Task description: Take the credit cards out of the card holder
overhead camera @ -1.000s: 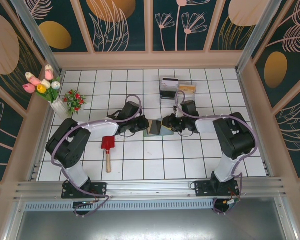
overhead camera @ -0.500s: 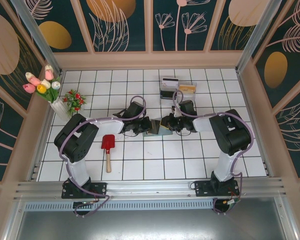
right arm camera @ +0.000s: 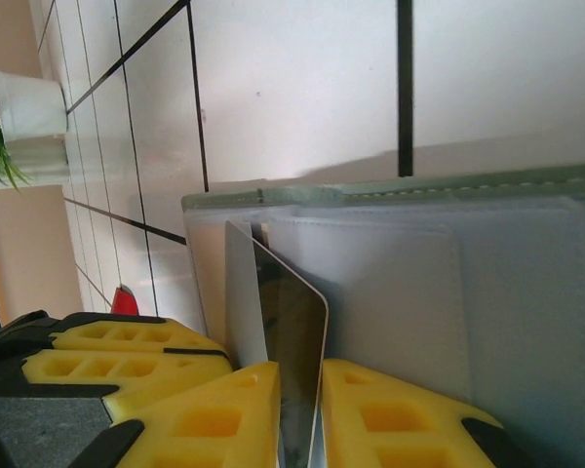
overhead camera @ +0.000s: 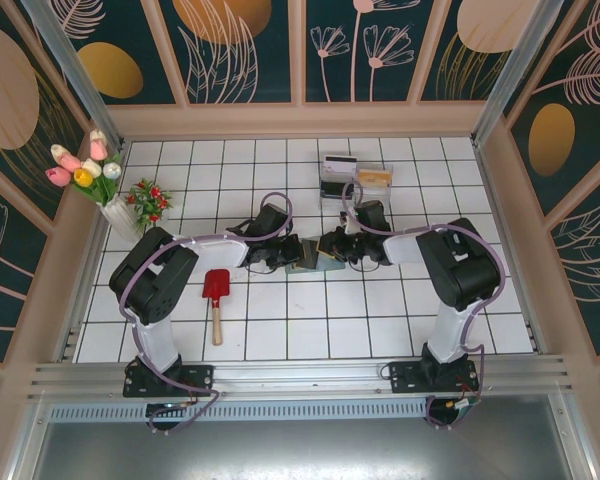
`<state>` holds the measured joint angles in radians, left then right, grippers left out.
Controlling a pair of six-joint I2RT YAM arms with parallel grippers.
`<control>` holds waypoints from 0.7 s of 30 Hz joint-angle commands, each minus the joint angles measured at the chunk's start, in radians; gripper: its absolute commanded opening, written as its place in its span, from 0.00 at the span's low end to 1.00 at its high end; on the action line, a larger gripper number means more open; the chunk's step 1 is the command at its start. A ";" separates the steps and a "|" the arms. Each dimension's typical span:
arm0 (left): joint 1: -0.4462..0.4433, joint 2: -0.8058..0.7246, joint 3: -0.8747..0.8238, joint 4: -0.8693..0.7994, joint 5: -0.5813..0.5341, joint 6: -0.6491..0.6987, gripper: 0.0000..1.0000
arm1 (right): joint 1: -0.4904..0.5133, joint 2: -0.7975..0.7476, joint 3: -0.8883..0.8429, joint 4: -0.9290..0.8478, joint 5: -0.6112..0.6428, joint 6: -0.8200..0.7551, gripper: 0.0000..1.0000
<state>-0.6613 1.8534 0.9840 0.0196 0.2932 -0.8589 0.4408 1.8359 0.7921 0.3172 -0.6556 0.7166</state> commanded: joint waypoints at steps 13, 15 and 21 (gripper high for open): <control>0.002 -0.011 -0.035 -0.066 -0.052 0.021 0.24 | 0.002 -0.021 0.012 -0.023 0.067 -0.044 0.00; 0.009 -0.027 -0.047 -0.049 -0.045 0.016 0.29 | -0.014 -0.052 -0.013 -0.021 0.075 -0.067 0.00; 0.023 -0.090 -0.074 0.041 0.016 0.032 0.45 | -0.091 -0.155 -0.113 0.043 0.000 -0.110 0.00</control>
<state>-0.6510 1.7985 0.9314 0.0513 0.2909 -0.8452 0.3851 1.7401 0.7303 0.3206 -0.6296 0.6552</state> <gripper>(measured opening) 0.434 0.066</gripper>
